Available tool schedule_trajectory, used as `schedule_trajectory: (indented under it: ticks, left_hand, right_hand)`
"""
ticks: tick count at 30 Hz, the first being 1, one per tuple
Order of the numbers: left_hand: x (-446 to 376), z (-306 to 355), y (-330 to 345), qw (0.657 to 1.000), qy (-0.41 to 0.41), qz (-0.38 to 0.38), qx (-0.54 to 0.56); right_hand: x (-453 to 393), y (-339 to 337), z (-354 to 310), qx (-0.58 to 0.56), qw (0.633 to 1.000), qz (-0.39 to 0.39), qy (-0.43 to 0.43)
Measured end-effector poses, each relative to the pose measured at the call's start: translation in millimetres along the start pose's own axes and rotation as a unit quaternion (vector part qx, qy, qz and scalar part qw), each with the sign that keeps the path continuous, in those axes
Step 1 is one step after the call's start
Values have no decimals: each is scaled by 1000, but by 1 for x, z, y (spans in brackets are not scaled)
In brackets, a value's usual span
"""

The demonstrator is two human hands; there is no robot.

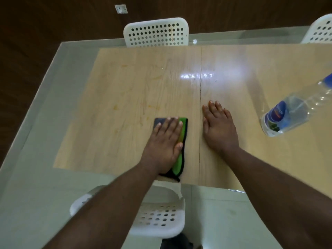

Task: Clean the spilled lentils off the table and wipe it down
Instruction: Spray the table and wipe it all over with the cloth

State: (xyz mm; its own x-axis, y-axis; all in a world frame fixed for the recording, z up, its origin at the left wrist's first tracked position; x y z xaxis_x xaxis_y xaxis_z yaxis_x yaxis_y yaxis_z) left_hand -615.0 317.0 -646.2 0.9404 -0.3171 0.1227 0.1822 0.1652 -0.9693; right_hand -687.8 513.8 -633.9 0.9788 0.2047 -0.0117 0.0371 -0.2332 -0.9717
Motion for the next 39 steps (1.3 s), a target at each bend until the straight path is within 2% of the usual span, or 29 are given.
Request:
schedule_trajectory:
  ticks: [4,8,10,14,16,21,26,29,31,34,37,39]
  left_hand:
    - [-83,-30,-16,997,-65,31,4]
    - [-145,-23,-23,997,-71,34,-6]
    - [-132,-14,-20,999,-29,13,-4]
    - [-84,-10,-19,994,111,-24,1]
    - [-83,-20,-21,990,140,-28,-8]
    - [-144,-67,-34,999,46,-3,4]
    - [-255,-123,-60,998,-41,40,0]
    - [-316,-127,-70,996,-70,48,-7]
    - [-333,-112,-72,998,-49,43,0]
    - [-303,-92,-65,999,32,9,-2]
    - [-259,-98,-62,995,96,-21,4]
    - [-259,-112,-64,994,103,-18,-7]
  right_hand:
    - [-1,9,4,4,1000,2,0]
    - [-6,12,6,7,1000,13,10]
    - [-10,8,5,9,1000,20,20]
    - [-60,-5,-2,-14,998,3,55]
    - [-98,-9,-8,-15,998,-1,59]
    - [-178,-1,-11,-26,998,2,52]
    - [-193,15,-11,-9,998,18,63]
    - [-195,20,-7,1,998,16,67]
    - [-196,22,-7,9,997,11,70]
    - [-194,20,-9,17,998,2,65]
    - [-195,18,-8,9,998,-9,67]
    - [-195,19,-8,7,997,-11,70]
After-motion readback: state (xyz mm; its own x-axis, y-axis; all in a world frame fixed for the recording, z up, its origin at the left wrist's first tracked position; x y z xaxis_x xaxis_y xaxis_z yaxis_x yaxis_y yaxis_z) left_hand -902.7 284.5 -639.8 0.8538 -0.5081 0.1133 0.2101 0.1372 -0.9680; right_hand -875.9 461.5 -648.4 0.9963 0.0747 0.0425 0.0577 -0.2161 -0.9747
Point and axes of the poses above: each hand's wrist, its own x-axis away from the middle knuckle, its own y-axis out of the palm, z = x × y, the point moved 6 cm from there along -x, towards the middle knuckle, and after that the axes turned 6 degrees about x, right-handed, at the moved point
